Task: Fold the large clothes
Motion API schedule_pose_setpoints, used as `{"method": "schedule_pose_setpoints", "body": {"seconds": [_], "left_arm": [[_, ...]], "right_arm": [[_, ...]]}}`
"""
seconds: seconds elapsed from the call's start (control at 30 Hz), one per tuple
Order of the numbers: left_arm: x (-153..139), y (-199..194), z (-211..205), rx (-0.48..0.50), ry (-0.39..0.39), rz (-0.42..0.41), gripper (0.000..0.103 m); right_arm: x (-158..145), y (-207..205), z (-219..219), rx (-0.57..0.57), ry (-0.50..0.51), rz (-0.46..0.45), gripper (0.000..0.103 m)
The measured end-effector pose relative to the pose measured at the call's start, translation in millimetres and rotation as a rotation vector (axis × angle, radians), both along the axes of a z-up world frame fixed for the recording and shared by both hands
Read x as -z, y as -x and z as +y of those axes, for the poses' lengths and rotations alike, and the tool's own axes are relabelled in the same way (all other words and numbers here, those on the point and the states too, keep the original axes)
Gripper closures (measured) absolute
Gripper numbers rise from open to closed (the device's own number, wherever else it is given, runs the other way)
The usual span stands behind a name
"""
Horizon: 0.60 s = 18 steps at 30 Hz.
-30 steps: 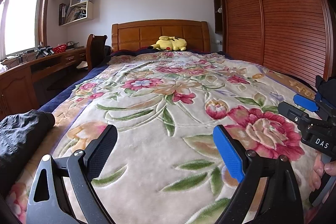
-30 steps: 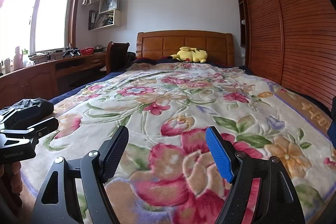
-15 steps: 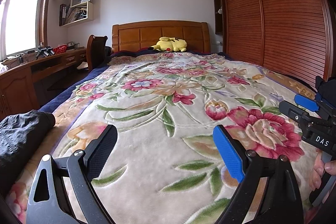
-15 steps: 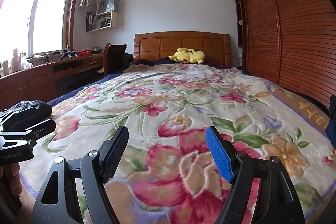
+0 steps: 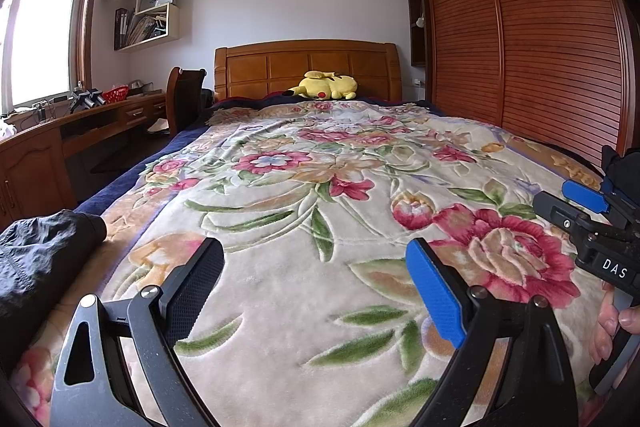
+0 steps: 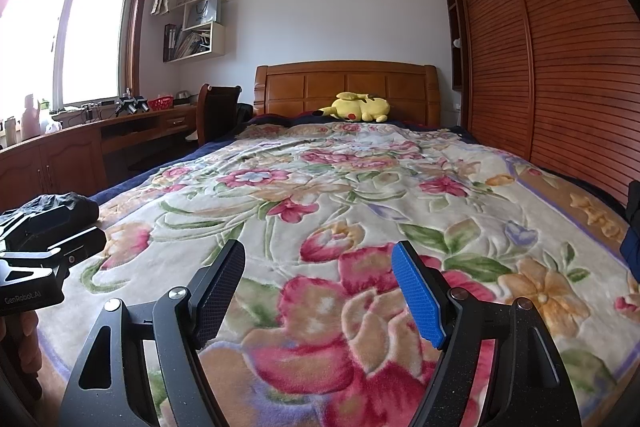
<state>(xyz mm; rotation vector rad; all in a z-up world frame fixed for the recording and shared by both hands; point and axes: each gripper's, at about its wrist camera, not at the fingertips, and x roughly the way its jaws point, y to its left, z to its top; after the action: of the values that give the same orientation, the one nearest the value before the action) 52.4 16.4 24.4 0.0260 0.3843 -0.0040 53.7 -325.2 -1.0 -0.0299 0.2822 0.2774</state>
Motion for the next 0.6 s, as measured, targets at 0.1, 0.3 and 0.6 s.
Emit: {"method": "schedule_pose_setpoints", "body": {"seconds": [0.1,0.3,0.6], "left_arm": [[0.4,-0.1,0.6,0.000,-0.001,0.000,0.010],[0.3,0.1,0.1,0.000,0.000,0.000,0.010],[0.6,0.2,0.8,0.000,0.000,0.000,0.010]], "right_arm": [[0.0,0.0,-0.2,0.000,0.000,0.000,0.025],[0.0,-0.2,-0.5,0.001,-0.002,-0.001,0.025],[0.2,-1.2,0.8,0.007,-0.004,-0.001,0.025]]}}
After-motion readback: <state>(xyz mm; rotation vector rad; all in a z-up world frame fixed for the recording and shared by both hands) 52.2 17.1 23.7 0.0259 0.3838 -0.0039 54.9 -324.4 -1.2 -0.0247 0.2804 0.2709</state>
